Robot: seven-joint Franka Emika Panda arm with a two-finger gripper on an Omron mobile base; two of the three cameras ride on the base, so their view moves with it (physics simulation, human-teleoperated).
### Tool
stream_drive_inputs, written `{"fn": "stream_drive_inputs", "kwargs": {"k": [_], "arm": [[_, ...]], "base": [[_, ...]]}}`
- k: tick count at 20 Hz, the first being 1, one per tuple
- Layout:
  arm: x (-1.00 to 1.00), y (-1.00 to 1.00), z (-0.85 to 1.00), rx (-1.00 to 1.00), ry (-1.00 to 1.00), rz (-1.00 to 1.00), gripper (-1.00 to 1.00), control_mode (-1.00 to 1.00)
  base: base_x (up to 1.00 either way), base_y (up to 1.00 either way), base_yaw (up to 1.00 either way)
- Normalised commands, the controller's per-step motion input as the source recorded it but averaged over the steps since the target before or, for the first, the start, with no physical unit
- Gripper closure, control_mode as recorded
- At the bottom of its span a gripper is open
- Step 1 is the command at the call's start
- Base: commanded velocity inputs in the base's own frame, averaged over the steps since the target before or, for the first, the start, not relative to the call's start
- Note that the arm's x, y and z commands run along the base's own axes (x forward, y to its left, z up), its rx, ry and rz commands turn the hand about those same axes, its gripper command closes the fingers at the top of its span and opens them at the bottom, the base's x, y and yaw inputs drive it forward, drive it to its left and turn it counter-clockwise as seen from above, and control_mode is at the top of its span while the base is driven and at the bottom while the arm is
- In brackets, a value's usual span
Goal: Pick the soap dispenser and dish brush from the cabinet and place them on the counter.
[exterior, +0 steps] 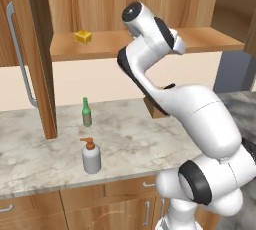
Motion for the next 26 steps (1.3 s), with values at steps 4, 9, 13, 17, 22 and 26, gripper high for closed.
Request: {"fn": "stream_drive_inputs", "kwargs": {"k": [4,9,13,17,22,26], "arm": [[-0.69,0.08,0.0,0.0,0.07,0.0,1.0,-1.0],[-0.7,0.08,-0.03,0.0,0.07,0.0,1.0,-1.0],[-0.69,0.07,-0.11,0.0,0.07,0.01,1.0,-1.0],[-0.63,0.08,-0.24,0.0,0.05,0.02,1.0,-1.0],[-0.47,0.11,-0.37,0.01,0.05,0.05,1.0,-1.0],[-0.35,0.08,-0.46,0.02,0.04,0.07,1.0,-1.0]], "base": [[0.0,0.0,0.0],[0.0,0.0,0.0],[0.0,0.0,0.0],[0.0,0.0,0.0],[0.0,0.0,0.0],[0.0,0.0,0.0]]}}
